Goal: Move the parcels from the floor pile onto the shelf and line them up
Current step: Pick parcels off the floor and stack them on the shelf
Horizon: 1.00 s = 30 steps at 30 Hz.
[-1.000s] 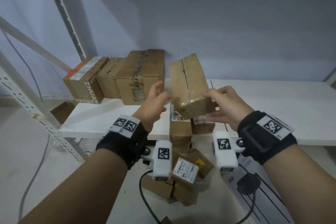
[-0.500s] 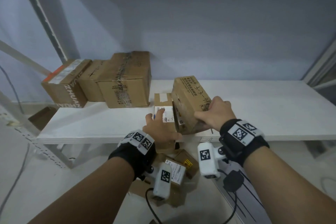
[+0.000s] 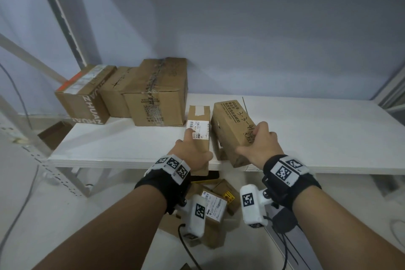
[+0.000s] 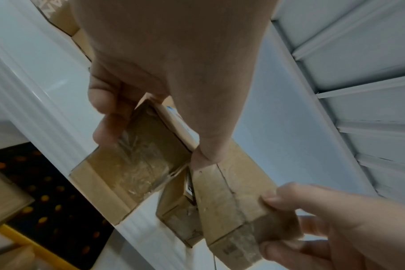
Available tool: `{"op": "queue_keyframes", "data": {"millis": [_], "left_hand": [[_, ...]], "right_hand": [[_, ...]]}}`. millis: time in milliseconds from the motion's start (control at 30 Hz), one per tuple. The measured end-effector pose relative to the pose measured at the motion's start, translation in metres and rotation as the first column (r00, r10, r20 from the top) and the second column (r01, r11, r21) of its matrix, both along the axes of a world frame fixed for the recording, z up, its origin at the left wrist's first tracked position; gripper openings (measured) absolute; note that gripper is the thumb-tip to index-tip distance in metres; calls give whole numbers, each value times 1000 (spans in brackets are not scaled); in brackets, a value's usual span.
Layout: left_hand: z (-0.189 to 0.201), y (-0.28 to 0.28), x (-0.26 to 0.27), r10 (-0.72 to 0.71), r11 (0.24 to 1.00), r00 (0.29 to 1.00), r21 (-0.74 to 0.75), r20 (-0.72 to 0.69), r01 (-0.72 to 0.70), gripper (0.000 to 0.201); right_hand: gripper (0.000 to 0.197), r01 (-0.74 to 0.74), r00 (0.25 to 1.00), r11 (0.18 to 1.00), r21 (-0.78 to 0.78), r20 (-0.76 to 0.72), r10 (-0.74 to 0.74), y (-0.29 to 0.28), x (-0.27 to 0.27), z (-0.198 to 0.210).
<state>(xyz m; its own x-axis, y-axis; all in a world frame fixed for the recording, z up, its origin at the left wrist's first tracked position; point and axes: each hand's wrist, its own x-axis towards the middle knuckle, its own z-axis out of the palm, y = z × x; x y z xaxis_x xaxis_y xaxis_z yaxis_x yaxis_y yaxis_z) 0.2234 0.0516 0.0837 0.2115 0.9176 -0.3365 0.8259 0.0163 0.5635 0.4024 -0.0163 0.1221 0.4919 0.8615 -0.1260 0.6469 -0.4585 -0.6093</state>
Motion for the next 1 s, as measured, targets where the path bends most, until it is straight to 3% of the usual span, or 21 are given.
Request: {"op": "queue_keyframes", "data": {"millis": [100,233,333,400,467,567,733,1000], "left_hand": [[3,6,-12,81,996,996,20,47,-82,87],[20,13,-22,151,986,980,50,131,-158,80],[33,14,-28,124,990,979,47,163,-133,76],[36,14,-30,98,992,986,69,132,-108,73],[35,13,-29,72,992,995,95,73,-78,71],[29,10,-23,35,989,999,145,4,-35,66],[20,20,-5,19,979,1000,202,12,-21,63],[3,71,26,59,983,998,178,-30,-53,57]], "right_hand": [[53,64,974,995,73,-223,-46,2,0,3],[48,158,752,985,70,-655,-74,5,-12,7],[49,152,605,988,20,-792,-77,8,-19,3],[50,157,564,988,-9,-820,-97,13,-20,-4],[52,161,587,986,-37,-800,-126,16,-20,-11],[53,192,717,981,-14,-681,-150,22,-11,-17],[59,207,910,977,55,-378,-172,31,15,-17],[69,71,989,997,-4,-131,-71,89,5,-28]]}}
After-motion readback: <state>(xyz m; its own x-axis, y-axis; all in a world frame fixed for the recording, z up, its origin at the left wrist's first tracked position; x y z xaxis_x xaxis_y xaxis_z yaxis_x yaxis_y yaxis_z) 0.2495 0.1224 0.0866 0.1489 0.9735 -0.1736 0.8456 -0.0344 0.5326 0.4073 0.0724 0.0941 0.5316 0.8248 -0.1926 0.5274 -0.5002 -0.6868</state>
